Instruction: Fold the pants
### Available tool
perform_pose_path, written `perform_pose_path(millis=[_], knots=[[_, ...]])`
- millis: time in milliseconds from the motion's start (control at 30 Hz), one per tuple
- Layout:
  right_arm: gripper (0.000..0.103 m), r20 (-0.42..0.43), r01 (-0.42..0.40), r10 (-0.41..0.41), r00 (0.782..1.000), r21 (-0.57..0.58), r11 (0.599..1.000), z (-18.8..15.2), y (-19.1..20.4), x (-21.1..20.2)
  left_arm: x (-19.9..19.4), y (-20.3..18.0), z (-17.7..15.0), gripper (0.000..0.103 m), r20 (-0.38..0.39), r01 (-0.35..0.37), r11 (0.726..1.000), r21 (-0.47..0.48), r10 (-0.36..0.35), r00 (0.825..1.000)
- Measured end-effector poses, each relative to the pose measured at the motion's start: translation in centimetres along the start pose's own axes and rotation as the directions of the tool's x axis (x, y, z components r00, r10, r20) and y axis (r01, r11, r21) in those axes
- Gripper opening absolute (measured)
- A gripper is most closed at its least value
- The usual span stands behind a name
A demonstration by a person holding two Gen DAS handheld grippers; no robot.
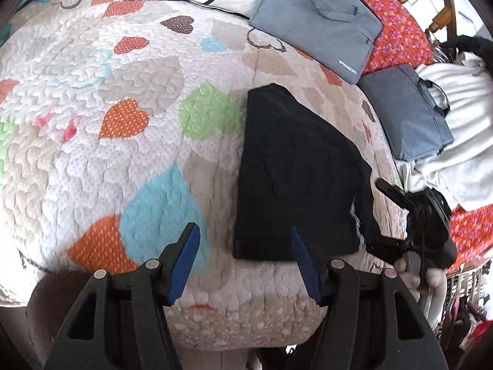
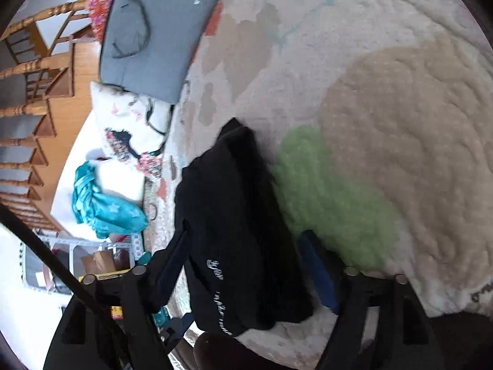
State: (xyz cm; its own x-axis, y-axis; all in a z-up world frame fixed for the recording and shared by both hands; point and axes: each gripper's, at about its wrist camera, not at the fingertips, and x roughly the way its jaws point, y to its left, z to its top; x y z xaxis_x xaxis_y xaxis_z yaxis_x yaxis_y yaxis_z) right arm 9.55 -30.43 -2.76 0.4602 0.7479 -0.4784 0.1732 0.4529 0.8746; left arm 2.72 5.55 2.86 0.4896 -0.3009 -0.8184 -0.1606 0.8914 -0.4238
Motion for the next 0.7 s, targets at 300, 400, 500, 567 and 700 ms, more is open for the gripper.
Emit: perform_pose_path(millis=[300, 400, 500, 567, 700], knots=[[0.089, -0.079, -0.114, 0.106, 0.991, -0.105, 0.988, 0.5, 1.5, 2.3, 4.6, 1.4, 5.2, 0.060, -0.013, 0.077, 0.992, -0.097, -0.078, 0.997], [0.089, -0.096, -0.139, 0.128, 0.987, -0.116, 0.984, 0.5, 1.5, 2.5, 6.2, 1.4, 6.1, 0.060, -0.029, 0.102, 0.989, -0.103, -0.106, 0.994], [0.087, -0.081, -0.140, 0.131, 0.988, -0.118, 0.983, 0.1, 1.5, 2.3, 7.4, 1.2, 6.7, 0.060, -0.049, 0.132, 0.986, -0.106, -0.138, 0.989], [0.084, -0.050, -0.123, 0.117, 0.992, -0.148, 0.981, -0.5, 2.0, 1.6, 7.9, 1.0, 7.2, 0.060, -0.062, 0.147, 0.984, -0.099, -0.153, 0.986], [0.083, 0.000, -0.036, 0.037, 0.999, -0.277, 0.960, -1.2, 4.6, 0.8, 8.4, 0.8, 7.8, 0.060, -0.093, 0.189, 0.978, -0.093, -0.197, 0.976]])
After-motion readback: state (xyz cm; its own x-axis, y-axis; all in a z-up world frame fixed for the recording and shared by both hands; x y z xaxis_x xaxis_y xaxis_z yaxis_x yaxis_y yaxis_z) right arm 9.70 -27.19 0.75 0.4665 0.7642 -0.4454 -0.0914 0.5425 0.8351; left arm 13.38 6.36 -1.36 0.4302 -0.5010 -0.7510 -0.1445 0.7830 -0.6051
